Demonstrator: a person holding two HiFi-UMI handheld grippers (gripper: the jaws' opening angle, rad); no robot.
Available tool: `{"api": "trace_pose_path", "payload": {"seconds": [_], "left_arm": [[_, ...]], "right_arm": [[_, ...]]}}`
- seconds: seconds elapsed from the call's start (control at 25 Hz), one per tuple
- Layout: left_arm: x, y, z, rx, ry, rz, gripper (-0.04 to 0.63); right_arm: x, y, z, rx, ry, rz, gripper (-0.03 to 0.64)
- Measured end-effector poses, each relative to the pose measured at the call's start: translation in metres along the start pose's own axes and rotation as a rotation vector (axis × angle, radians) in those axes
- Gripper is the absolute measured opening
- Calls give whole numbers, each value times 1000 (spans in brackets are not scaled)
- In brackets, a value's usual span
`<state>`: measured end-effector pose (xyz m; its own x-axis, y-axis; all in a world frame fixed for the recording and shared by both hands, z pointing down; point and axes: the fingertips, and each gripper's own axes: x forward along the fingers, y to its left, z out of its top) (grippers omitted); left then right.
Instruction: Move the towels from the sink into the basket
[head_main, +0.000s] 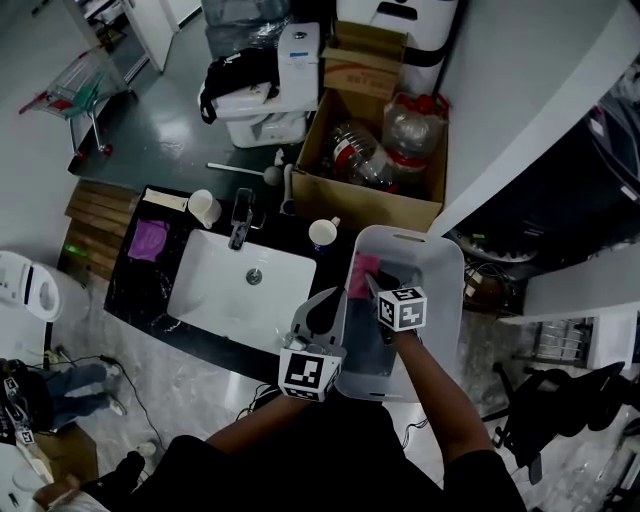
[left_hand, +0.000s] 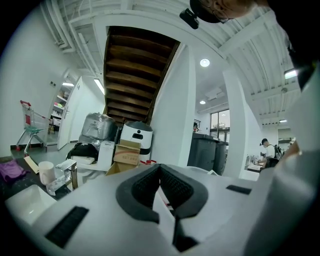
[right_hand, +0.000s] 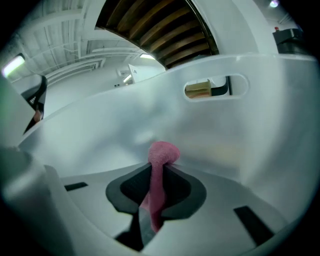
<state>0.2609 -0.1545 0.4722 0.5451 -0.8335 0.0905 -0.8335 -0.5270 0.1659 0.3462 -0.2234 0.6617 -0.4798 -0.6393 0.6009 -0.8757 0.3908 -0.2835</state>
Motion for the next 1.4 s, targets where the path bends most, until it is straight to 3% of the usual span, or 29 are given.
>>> {"api": "trace_pose_path", "payload": {"seconds": [0.76,1.0,1.4], "left_arm": [[-2,0,-5,10,20,19,12],[-1,1,-6,1,21,22,12],[-7,3,-3,-14,-3,11,12]], "right_arm": [[52,-63,-56,-31,97,-182,74],[53,-64,-55,-58,78,-200,86],[31,-61,-38,14,41,-247,140]]}}
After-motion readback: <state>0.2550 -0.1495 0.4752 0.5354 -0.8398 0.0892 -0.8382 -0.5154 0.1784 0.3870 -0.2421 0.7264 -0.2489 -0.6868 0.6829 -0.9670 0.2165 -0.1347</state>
